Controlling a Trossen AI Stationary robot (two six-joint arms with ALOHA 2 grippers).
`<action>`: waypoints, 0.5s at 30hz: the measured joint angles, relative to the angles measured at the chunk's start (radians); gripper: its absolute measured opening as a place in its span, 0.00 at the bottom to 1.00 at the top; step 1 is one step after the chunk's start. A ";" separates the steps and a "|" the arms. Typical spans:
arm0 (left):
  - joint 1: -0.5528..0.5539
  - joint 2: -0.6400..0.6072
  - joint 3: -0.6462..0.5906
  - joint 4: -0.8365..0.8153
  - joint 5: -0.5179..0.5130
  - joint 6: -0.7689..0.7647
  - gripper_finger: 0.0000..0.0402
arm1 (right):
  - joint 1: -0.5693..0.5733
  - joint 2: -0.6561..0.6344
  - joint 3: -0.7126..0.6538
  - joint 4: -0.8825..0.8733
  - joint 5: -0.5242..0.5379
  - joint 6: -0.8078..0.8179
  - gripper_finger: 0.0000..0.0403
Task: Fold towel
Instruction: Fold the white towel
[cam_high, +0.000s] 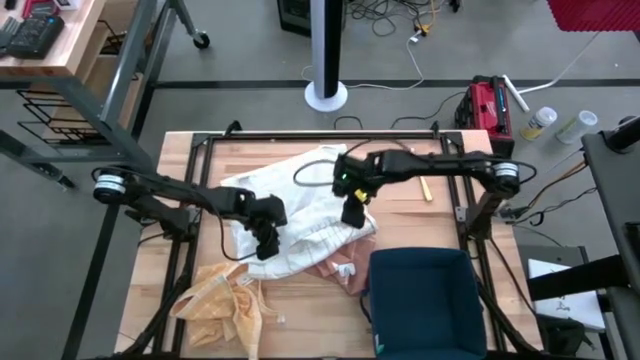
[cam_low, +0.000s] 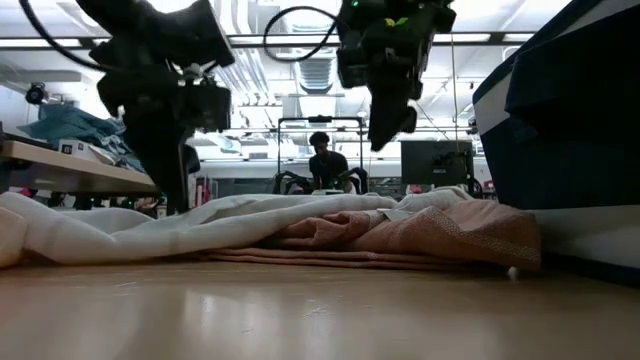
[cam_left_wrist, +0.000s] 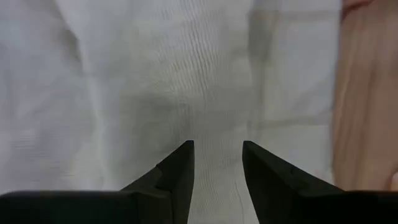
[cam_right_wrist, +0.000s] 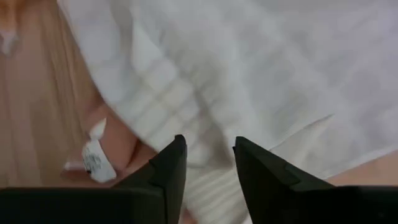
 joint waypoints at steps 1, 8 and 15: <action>-0.006 0.013 0.000 -0.003 0.000 -0.002 0.31 | 0.010 0.016 0.000 0.002 0.000 0.003 0.34; -0.016 0.121 0.009 0.019 -0.016 -0.019 0.27 | 0.036 0.108 0.000 -0.013 0.129 0.094 0.34; -0.017 0.185 0.015 0.039 -0.017 -0.034 0.25 | 0.038 0.116 0.004 0.012 0.180 0.126 0.31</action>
